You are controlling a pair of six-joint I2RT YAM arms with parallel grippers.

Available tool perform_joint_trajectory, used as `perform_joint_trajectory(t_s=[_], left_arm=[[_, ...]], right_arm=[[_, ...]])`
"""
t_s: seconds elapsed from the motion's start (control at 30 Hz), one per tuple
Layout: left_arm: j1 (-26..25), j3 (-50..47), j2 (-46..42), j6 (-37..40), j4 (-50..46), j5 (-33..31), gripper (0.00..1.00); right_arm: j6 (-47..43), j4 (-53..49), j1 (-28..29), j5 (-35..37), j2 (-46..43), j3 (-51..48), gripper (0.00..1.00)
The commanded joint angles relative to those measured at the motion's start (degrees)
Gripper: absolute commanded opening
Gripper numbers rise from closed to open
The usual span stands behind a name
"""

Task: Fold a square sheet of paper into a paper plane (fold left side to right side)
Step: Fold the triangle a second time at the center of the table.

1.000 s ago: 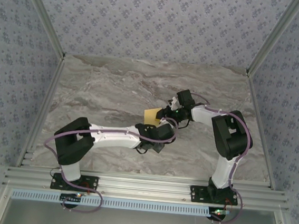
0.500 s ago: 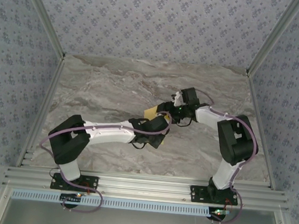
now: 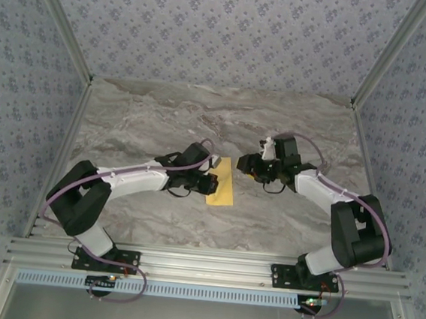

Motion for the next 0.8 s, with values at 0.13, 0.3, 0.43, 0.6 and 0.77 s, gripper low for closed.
perform_joint_trajectory(t_s=[0.13, 0.3, 0.43, 0.6, 0.77], left_arm=[[4.3, 0.1, 0.8, 2.7, 0.0, 9.7, 0.04], [6.0, 0.7, 2.4, 4.6, -1.4, 10.2, 0.04], [7.5, 1.2, 3.4, 6.5, -2.9, 10.3, 0.04], [8.1, 3.0, 5.2, 8.5, -5.2, 9.2, 0.03], [8.2, 4.3, 6.8, 9.5, -5.9, 8.1, 0.03]], right_arm=[[-1.1, -5.5, 5.4, 5.1, 3.3, -1.9, 0.16], [-1.1, -8.2, 7.7, 6.6, 7.0, -1.3, 0.13], [-1.7, -9.8, 8.9, 6.9, 9.6, -0.5, 0.13], [-2.9, -13.2, 10.0, 8.5, 12.2, 1.2, 0.13], [-3.0, -14.7, 10.2, 10.1, 12.9, 1.1, 0.13]])
